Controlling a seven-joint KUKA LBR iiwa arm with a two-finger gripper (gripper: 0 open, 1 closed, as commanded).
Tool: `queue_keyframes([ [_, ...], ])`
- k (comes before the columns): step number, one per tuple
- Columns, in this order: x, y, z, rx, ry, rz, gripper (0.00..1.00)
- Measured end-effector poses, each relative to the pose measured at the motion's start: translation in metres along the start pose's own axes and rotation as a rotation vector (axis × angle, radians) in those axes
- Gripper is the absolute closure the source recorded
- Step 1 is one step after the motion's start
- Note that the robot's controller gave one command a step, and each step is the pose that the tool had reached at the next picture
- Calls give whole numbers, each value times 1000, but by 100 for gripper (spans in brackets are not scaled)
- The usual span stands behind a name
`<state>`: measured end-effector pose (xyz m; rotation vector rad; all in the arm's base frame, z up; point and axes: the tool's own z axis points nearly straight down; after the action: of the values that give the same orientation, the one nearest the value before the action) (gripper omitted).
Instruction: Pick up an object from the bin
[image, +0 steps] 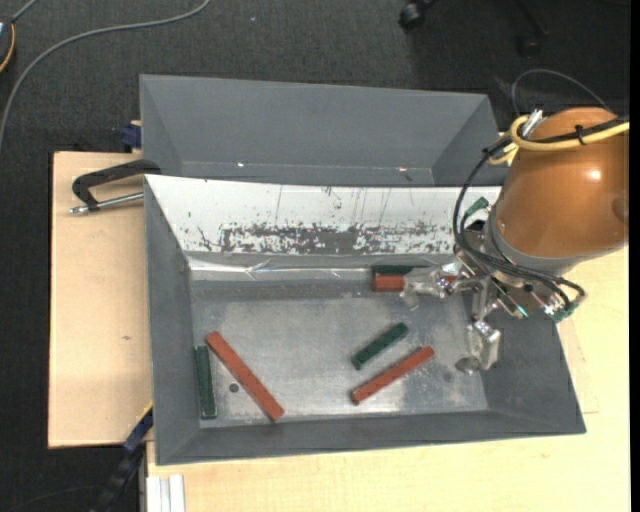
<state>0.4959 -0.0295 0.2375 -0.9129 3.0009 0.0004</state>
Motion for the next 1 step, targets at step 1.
queue_keyframes([
  [1,-16,1,104,-5,7,143,0],
])
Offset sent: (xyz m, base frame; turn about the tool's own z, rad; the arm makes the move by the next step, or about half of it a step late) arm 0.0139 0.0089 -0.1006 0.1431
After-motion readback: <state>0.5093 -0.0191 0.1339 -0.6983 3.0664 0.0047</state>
